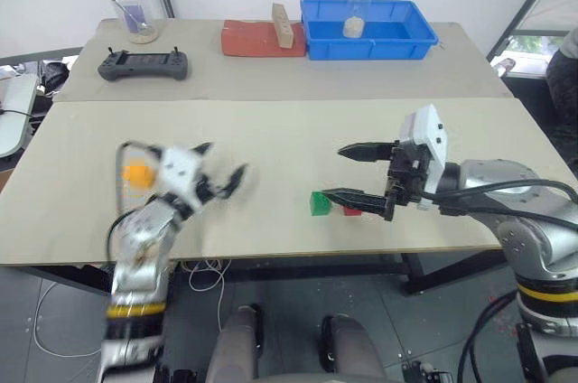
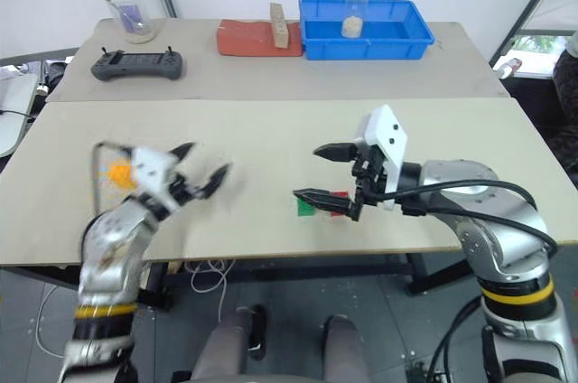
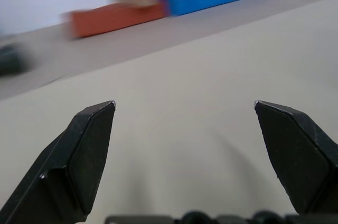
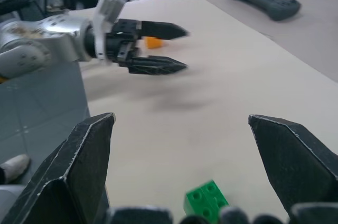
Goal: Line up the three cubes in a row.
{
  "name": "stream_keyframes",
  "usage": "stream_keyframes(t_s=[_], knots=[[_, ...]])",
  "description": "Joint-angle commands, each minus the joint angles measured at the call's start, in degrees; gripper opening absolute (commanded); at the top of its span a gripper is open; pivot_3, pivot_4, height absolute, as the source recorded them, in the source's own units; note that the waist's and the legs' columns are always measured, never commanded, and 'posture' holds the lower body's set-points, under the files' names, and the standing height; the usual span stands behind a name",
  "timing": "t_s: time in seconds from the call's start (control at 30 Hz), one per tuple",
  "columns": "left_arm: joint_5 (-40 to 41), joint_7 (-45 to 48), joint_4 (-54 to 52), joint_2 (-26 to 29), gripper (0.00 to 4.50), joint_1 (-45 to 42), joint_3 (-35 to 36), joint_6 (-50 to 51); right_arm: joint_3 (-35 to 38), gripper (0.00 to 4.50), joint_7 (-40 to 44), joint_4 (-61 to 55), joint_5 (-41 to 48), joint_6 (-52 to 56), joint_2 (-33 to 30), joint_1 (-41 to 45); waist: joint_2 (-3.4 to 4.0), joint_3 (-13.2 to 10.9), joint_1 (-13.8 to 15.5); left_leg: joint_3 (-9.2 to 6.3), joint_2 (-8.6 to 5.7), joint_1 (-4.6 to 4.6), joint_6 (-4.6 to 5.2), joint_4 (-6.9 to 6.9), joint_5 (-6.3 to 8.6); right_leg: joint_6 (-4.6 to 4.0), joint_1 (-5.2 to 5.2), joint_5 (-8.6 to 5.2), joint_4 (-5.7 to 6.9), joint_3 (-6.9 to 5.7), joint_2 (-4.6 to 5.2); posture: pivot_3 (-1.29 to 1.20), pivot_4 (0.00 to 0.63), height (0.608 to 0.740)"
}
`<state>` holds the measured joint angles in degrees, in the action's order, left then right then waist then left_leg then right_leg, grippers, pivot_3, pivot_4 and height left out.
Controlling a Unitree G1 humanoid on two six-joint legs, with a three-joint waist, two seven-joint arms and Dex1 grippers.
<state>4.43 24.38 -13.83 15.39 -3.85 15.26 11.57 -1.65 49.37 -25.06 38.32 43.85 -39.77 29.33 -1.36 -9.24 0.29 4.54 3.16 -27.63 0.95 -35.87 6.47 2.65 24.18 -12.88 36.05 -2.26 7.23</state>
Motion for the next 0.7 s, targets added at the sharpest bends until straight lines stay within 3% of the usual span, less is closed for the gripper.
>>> stream_keyframes(t_s=[0.03, 0.2, 0.5, 0.7], knots=[[-1.5, -8.7, -8.8, -2.6, 4.49, 4.5, 4.1, 0.7, -0.7, 4.50, 1.2, 1.0, -0.2, -1.9, 1.5, 2.6, 0.00, 0.0, 0.5, 0.00, 0.02, 0.00, -0.02, -0.01, 0.01, -0.04, 0.07, -0.01, -0.04, -0.05, 0.00, 0.00, 0.150, 0.740], [0.6, -13.8, -10.5, -4.1, 4.49, 9.6, 9.0, 2.5, -2.8, 4.50, 3.4, 4.1, -1.9, -3.4, 2.7, 4.8, -0.01, 0.0, 1.0, 0.23, 0.05, 0.01, -0.06, 0.00, 0.04, -0.35, 0.07, -0.17, -0.17, -0.09, 0.15, 0.00, 0.150, 0.740], [7.3, -5.8, 4.7, 4.1, 4.49, 2.8, 8.9, 3.1, -4.0, 4.50, 5.0, 5.3, -2.8, -2.9, 3.8, 8.4, 0.00, 0.0, 1.0, 0.34, 0.23, 0.02, -0.07, 0.04, 0.05, -0.45, 0.14, -0.16, -0.16, -0.14, 0.03, 0.00, 0.150, 0.740], [6.3, -3.3, 18.5, 9.4, 4.49, -4.4, 7.9, -1.9, -2.0, 4.50, 4.0, 2.4, 0.2, -1.0, 4.8, 9.3, 0.00, 0.0, 0.8, 0.41, 0.36, 0.01, -0.08, 0.05, 0.05, -0.51, 0.16, -0.15, -0.16, -0.17, -0.04, 0.00, 0.150, 0.740]])
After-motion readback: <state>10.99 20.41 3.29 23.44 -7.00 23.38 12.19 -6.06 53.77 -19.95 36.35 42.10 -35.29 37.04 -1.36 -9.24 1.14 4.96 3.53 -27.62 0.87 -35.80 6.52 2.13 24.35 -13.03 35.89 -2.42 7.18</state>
